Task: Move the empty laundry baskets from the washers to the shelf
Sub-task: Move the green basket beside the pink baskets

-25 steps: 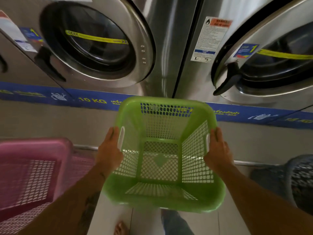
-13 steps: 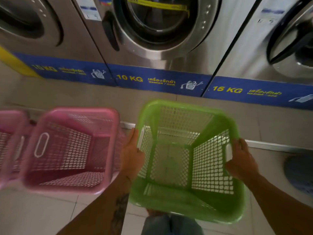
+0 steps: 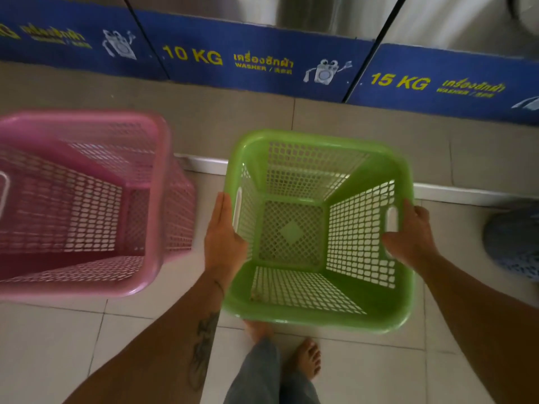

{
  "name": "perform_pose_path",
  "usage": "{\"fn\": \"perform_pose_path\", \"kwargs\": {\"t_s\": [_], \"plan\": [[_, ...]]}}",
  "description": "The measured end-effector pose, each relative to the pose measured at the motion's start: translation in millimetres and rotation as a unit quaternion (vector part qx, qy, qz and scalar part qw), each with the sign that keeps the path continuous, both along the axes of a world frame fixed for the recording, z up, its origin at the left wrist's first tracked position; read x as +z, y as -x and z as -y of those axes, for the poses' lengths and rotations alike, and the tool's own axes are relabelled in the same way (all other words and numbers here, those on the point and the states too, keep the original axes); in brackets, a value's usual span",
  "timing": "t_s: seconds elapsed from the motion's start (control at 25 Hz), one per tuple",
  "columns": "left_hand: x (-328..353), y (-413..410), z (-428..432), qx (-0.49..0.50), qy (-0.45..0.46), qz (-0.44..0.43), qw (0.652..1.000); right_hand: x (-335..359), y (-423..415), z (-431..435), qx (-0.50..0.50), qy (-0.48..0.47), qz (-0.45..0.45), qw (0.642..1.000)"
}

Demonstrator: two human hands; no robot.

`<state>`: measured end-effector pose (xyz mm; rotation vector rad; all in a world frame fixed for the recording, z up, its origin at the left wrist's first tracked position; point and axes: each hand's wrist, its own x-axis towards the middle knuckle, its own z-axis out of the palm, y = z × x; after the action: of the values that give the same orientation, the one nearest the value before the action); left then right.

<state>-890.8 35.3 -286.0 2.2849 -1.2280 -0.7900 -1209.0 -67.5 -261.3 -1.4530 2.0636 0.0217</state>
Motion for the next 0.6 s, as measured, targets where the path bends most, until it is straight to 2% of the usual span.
{"fn": "perform_pose_path", "kwargs": {"t_s": [0.28, 0.44, 0.6], "plan": [[28.2, -3.9, 3.3, -0.035, -0.054, 0.007, 0.998, 34.8, -0.4, -5.0, 0.042, -0.058, 0.021, 0.997], [95.0, -5.1, -0.1, 0.001, 0.004, 0.015, 1.000, 95.8, -25.0, -23.1, 0.107, -0.035, 0.045, 0.993], [184.5, -4.7, -19.2, 0.019, 0.024, 0.011, 0.999, 179.4, -41.7, -46.7, 0.159, -0.016, 0.085, 0.983]]}}
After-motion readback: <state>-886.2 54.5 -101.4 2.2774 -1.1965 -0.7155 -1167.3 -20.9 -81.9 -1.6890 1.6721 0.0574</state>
